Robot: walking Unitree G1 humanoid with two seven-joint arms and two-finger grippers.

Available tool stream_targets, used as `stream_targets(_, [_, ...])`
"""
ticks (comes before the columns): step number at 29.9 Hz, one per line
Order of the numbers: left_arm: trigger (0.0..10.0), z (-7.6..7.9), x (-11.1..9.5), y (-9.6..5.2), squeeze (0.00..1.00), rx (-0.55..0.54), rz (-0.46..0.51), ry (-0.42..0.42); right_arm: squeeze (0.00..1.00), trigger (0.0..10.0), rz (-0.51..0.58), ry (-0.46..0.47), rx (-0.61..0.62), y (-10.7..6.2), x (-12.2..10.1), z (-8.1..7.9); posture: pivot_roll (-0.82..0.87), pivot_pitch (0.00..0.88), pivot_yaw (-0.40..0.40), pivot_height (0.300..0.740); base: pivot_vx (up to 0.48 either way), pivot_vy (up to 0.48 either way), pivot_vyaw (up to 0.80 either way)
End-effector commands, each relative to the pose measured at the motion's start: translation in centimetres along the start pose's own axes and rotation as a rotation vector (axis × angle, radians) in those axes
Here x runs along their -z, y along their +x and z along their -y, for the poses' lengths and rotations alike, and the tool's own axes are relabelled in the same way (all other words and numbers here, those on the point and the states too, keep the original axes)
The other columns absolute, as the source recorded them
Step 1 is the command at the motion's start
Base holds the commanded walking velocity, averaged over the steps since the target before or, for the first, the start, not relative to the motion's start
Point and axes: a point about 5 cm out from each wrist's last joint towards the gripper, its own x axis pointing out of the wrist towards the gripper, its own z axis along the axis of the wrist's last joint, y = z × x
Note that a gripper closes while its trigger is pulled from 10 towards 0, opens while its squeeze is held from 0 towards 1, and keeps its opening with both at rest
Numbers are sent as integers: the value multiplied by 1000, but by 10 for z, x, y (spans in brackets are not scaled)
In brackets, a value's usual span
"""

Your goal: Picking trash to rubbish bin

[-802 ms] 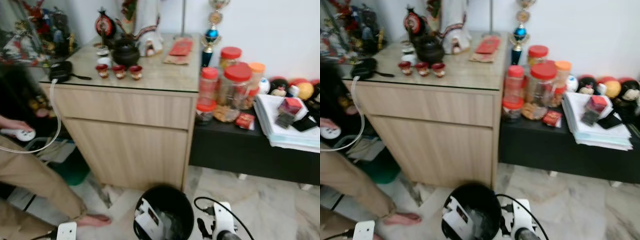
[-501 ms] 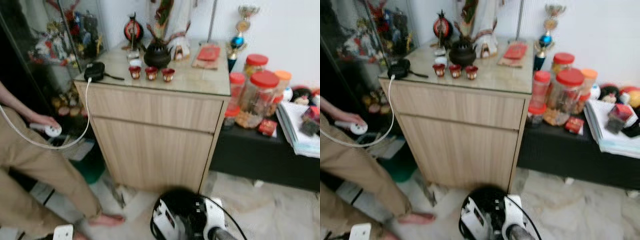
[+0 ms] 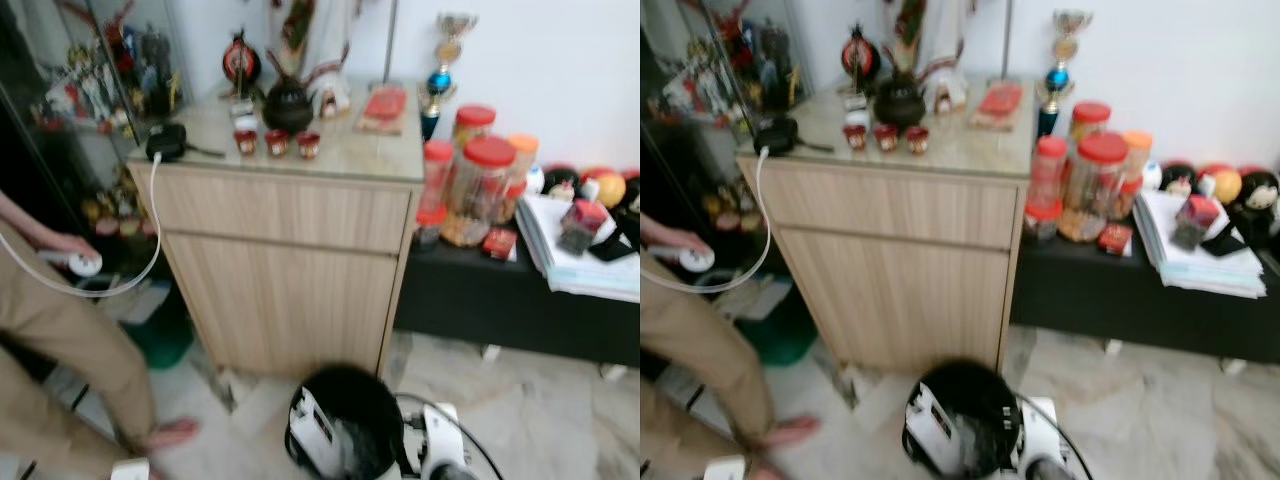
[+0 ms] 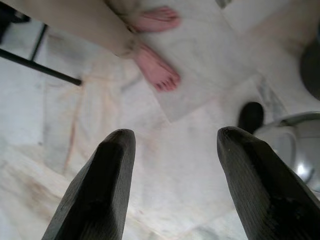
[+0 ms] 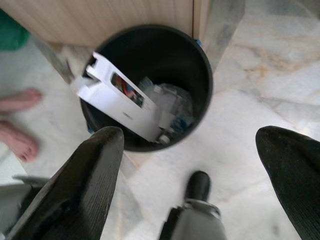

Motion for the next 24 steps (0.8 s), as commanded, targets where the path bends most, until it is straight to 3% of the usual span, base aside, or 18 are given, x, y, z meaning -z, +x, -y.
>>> stream_targets(1, [10000,5,-2,0,0,-2,5,-23,0,10000,1,-15,3,0,-2,4,87,38,-15,740,0,0,0])
stream_targets(9, [10000,30,-1,-2,0,27,1,-61,0,10000,26,-66,33,-2,-15,28,38,34,-88,740,0,0,0])
stream_targets(14, [10000,32,-2,-2,0,28,0,-65,0,10000,29,-67,40,-2,-17,31,38,34,-88,740,0,0,0])
stream_targets(19, [10000,56,-1,-5,0,76,-16,-85,0,10000,63,-84,75,-5,-31,52,-10,20,-142,740,0,0,0])
stream_targets(24, [10000,63,2,-7,0,86,-29,-90,0,10000,63,-80,94,-7,-32,59,-10,3,-155,740,0,0,0])
